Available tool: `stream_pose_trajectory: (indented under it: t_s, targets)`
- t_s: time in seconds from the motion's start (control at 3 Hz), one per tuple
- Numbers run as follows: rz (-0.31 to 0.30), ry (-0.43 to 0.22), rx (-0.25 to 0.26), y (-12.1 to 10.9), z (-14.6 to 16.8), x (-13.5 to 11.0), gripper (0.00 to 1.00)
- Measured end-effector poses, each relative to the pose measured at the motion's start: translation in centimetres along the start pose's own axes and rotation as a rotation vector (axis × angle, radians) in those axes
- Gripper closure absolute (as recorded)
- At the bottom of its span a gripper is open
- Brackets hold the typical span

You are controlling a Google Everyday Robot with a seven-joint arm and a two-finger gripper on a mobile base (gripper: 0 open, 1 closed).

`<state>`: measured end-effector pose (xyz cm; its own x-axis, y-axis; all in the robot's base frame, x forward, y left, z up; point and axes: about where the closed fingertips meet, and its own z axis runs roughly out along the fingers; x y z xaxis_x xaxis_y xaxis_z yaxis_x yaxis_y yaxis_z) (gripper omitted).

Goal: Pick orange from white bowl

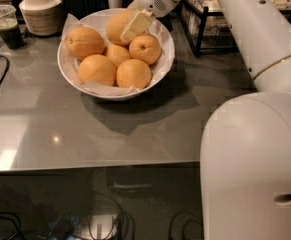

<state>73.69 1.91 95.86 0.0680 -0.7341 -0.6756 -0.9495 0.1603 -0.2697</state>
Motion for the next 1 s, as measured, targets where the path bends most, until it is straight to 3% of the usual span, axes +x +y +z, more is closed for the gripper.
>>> stream_pose_trajectory:
  t_s: [0.67, 1.0]
  targets:
    - [-0.005, -0.02, -0.054, 0.73, 1.55, -0.4, 0.31]
    - [-0.007, -0.023, -0.064, 0.8, 1.64, -0.69, 0.5]
